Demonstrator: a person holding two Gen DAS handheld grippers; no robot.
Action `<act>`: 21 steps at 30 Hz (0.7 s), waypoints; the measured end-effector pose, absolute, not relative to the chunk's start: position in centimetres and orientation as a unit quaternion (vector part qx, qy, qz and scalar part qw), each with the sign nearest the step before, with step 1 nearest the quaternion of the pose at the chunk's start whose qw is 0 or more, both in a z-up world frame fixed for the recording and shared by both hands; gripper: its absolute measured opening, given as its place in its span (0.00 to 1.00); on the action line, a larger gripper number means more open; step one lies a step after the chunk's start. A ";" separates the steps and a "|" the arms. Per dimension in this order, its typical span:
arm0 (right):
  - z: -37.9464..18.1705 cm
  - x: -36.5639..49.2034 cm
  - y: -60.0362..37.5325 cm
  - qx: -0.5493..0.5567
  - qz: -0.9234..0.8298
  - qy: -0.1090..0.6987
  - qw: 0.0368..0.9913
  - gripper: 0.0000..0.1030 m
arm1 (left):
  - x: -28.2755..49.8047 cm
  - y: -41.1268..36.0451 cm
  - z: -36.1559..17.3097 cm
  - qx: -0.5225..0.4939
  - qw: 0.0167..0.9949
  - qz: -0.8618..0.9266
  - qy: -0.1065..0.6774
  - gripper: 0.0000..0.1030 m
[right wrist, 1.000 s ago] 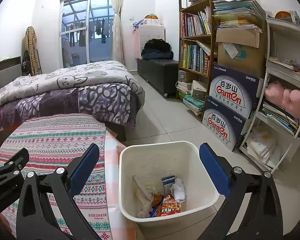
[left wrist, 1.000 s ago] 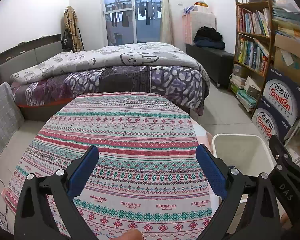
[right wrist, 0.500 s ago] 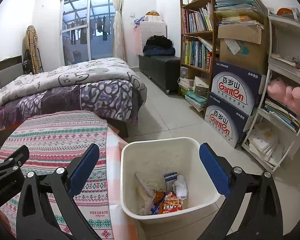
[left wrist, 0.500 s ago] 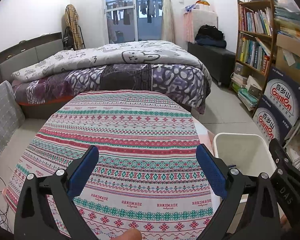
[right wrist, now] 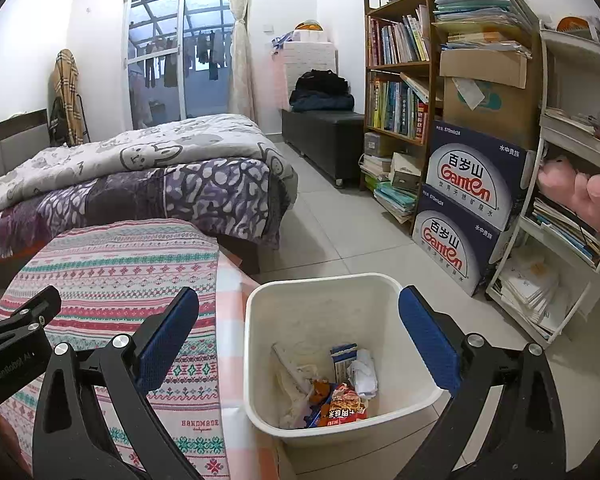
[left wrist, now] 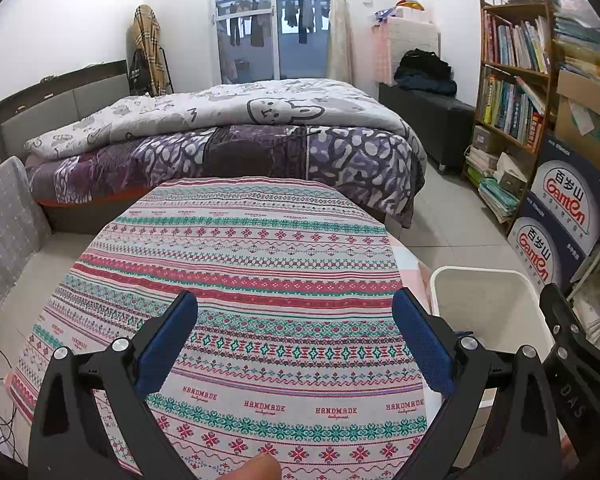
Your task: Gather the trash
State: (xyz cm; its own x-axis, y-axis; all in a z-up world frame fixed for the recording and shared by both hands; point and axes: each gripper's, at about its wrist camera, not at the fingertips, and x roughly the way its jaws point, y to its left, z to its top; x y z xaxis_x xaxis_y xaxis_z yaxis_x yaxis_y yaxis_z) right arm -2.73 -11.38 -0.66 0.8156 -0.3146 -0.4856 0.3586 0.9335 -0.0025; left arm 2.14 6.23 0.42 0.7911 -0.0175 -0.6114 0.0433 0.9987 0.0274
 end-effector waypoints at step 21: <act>-0.9 -2.6 -11.3 0.046 -0.173 0.252 0.951 0.93 | 2.2 6.4 0.2 0.019 0.944 -0.014 0.329 0.92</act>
